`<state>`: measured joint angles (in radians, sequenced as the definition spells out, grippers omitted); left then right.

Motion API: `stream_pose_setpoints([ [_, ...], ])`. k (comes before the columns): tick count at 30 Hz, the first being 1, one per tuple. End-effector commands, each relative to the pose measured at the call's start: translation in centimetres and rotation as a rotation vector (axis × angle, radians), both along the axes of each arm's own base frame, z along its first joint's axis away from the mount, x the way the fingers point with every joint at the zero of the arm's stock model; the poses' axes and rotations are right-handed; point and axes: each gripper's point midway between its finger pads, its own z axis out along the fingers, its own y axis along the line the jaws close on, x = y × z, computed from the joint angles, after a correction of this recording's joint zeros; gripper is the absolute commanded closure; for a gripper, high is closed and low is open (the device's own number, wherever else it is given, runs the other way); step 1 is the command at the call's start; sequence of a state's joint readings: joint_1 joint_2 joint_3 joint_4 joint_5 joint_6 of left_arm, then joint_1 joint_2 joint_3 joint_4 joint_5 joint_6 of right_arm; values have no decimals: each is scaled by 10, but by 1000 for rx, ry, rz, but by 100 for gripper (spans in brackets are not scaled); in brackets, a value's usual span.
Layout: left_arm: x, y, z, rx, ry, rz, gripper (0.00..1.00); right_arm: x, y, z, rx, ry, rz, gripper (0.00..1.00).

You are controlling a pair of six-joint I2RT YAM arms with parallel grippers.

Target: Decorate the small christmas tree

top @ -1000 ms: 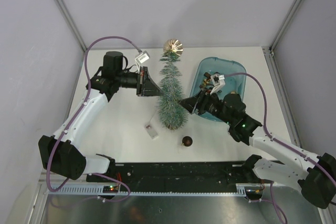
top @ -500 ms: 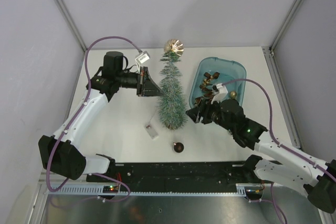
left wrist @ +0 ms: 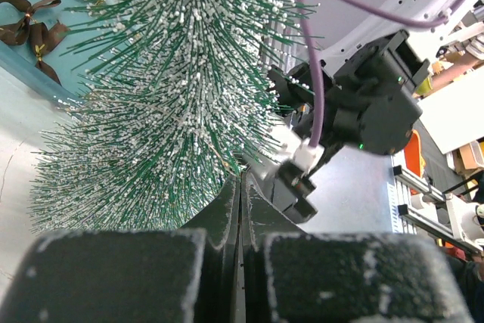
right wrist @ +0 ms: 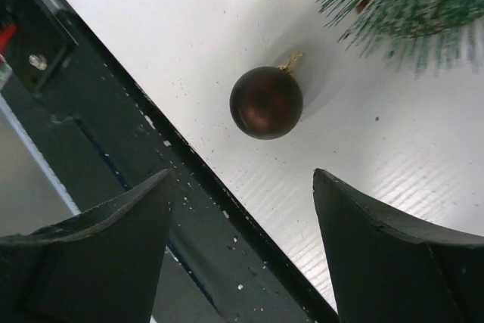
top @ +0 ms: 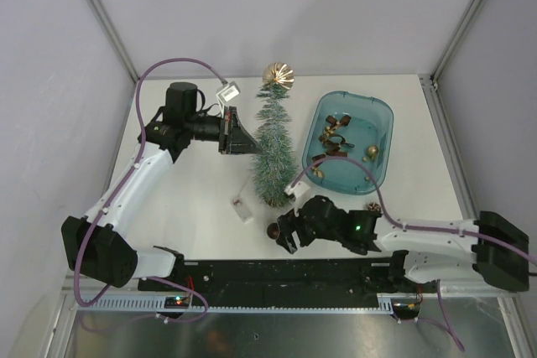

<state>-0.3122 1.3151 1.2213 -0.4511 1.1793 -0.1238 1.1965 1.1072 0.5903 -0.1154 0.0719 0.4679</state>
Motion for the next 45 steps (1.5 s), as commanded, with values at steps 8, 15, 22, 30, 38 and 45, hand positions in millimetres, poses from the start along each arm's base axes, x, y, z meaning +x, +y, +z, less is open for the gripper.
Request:
stream_pose_setpoints([
  [8, -4, 0, 17, -15, -66, -1, 100, 19, 32, -26, -53, -174, -57, 24],
  [15, -5, -1, 17, -16, -65, -2, 100, 28, 40, -39, -73, -224, -71, 27],
  [22, -5, 0, 17, -15, -67, 0, 100, 28, 48, -51, -75, -220, -65, 30],
  [30, -5, -1, 16, -14, -62, -2, 100, 24, 48, -44, -58, -217, -78, 48],
  [38, -5, -1, 18, -18, -70, -6, 100, 23, 17, 46, 87, -239, -133, 63],
  [45, -3, -1, 21, -21, -76, -7, 100, 43, -41, 155, 369, -215, -184, 62],
])
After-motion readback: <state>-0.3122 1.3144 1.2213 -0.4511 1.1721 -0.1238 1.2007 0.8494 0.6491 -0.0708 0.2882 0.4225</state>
